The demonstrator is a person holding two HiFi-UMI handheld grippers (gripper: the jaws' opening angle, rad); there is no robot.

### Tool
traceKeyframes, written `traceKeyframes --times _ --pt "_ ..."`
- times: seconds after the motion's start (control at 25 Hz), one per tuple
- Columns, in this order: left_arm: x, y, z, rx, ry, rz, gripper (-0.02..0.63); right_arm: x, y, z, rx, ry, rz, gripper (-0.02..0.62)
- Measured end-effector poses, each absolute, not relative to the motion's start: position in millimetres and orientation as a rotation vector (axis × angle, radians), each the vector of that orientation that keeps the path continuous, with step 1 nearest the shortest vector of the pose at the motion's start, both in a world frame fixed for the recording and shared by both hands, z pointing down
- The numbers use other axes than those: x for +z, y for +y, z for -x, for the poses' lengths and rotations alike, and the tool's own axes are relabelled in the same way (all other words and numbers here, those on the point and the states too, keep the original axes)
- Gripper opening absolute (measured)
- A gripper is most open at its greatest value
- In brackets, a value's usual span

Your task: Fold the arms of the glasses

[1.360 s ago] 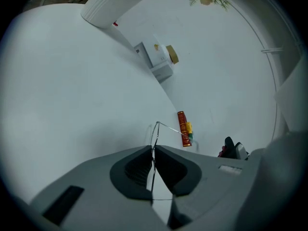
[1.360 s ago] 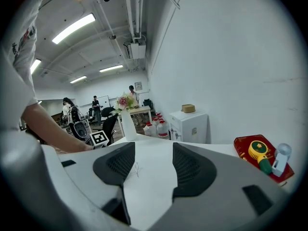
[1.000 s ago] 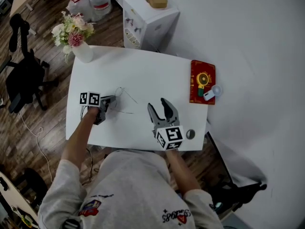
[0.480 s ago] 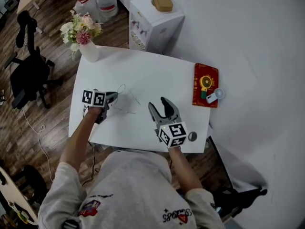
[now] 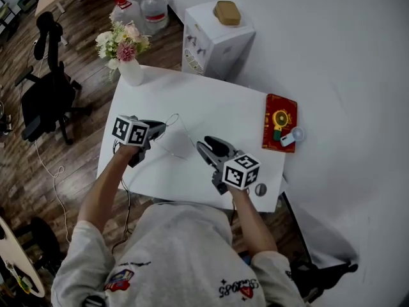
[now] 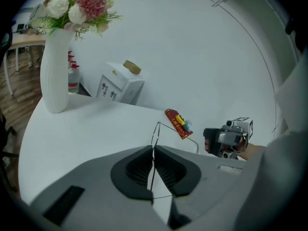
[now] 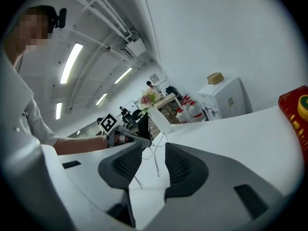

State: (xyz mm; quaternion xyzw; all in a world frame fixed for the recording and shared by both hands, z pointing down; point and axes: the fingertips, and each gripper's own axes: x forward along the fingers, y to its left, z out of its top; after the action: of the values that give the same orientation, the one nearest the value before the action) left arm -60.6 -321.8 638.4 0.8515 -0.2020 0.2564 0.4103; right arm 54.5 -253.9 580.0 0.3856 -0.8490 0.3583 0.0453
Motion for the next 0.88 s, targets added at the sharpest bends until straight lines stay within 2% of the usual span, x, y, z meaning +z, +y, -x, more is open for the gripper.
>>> traceKeyframes --times 0.28,0.56,0.88 --pt "608 -313 51 0.683 -0.447 -2.231 0.014 579 -253 -36 1.213 -2.612 -1.005 0.123" --pt "596 -309 46 0.695 -0.432 -2.277 0.014 579 -246 -19 1.290 -2.619 -0.906 0.025" --pt "587 -308 39 0.668 -0.419 -2.292 0.014 585 -245 -1 1.326 -2.598 -0.845 0.029"
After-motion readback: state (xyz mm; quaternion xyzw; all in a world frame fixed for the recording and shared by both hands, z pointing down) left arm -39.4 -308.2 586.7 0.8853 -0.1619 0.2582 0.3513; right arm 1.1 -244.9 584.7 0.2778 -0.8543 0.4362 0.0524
